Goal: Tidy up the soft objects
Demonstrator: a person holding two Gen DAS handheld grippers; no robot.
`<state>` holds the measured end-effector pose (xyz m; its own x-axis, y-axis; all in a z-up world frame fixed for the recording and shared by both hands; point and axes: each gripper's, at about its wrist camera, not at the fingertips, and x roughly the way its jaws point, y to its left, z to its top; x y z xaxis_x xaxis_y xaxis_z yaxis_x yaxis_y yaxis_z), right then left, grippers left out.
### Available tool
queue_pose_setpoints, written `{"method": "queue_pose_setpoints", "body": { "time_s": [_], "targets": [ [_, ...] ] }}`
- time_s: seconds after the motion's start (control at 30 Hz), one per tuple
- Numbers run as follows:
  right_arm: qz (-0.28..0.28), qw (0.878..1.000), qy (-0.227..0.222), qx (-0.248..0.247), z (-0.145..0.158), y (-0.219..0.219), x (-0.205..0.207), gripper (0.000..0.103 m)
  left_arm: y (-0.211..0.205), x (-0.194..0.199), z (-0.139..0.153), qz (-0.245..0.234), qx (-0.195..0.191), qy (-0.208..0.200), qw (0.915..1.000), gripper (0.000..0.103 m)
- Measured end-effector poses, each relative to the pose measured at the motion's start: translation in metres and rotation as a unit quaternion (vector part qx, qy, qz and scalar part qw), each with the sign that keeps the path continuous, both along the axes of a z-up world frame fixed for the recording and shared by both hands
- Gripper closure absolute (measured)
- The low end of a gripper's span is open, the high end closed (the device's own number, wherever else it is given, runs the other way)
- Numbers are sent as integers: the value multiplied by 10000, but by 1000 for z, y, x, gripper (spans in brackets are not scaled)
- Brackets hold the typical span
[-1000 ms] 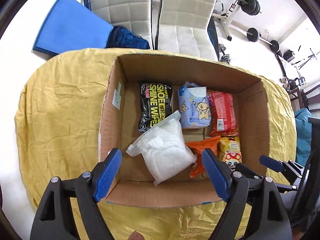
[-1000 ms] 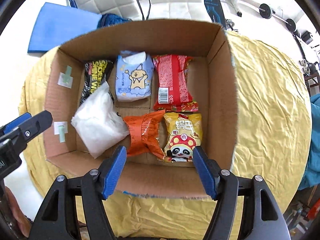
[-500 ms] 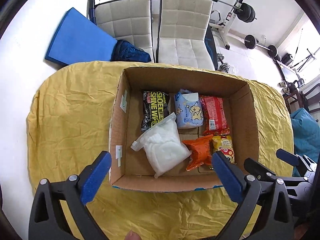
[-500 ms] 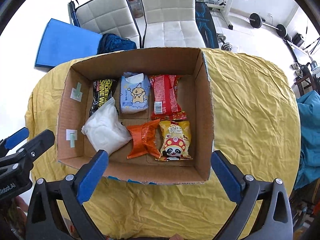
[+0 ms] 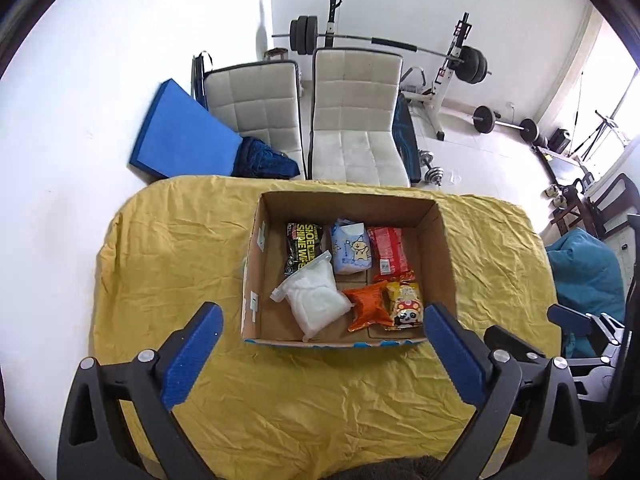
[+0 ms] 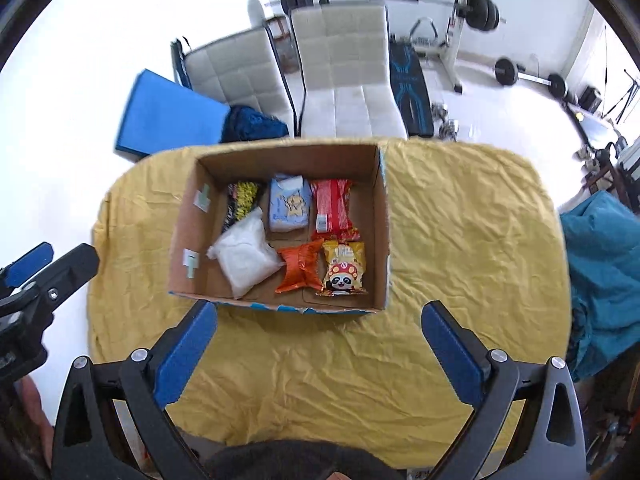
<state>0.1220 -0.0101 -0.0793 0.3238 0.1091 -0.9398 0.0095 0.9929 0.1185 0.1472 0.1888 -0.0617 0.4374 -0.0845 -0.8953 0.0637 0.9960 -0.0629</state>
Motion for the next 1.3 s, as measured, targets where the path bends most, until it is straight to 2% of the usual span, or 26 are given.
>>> {"method": "queue_pose_setpoints", "body": {
  "time_s": [0.17,0.27,0.5,0.7,1.03,1.3],
  "targets": [
    [39,9992,-398,11,55,-2,-38,0,1,-28,36,46,97,-210,9997,0],
    [65,9980,-620,27,80,-2,-56,0,4,-41,49,105,5,-241,9997,0],
    [224,9961,-849,21,120,0,-86,0,11,-63,69,281,-22,-287,9992,0],
    [263,9963,-814,-26,124,-2,-91,0,8,-70,69,257,39,-223,9994,0],
    [109,9981,-568,-202,99,-14,-79,0,-3,-68,48,210,58,123,9997,0],
    [-15,9977,-637,-253,98,-21,-77,0,-3,-69,46,249,32,125,9996,0]
  ]
}}
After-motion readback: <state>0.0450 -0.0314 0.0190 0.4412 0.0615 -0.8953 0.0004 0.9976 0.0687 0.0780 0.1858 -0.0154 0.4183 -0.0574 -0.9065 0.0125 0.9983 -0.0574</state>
